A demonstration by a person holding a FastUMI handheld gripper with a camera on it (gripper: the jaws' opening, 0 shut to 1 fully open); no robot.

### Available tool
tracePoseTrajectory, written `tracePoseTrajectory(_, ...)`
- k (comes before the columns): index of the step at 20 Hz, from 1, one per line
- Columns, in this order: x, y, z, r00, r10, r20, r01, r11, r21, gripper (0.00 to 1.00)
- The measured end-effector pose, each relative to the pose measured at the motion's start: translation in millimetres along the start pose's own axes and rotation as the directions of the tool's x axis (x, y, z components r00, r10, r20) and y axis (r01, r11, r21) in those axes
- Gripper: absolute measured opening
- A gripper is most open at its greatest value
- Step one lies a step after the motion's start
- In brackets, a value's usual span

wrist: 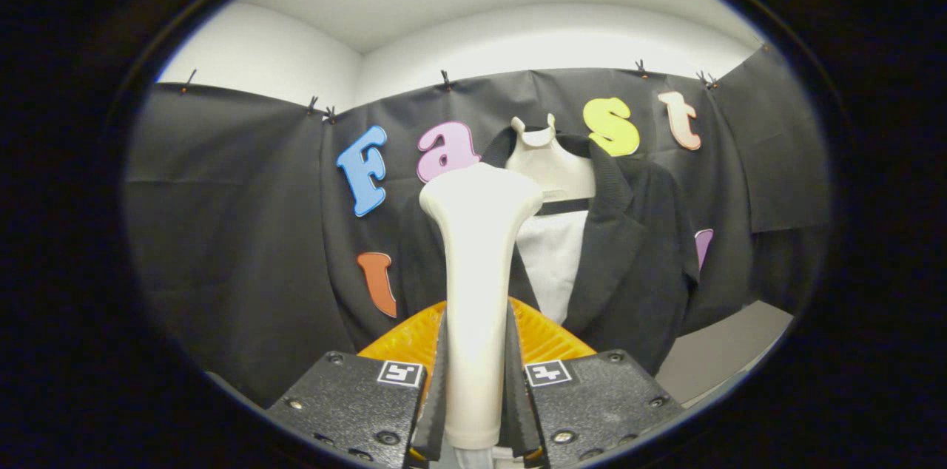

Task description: Iron the clothes twice with a garment steamer, once on the left side and once on the right side.

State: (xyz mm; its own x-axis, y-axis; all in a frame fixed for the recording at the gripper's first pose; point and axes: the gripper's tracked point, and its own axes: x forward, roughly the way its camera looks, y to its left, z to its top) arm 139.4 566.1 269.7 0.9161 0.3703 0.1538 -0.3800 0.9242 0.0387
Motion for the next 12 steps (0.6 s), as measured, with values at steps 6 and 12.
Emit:
tracePoseTrajectory(6,19.5,28.6,-1.9,1.0,-0.002,0.001,0.002,0.999,-0.054,0.37)
tracePoseTrajectory(12,33.4,26.8,-34.5,0.998,-0.039,-0.05,0.035,0.996,-0.081,0.37)
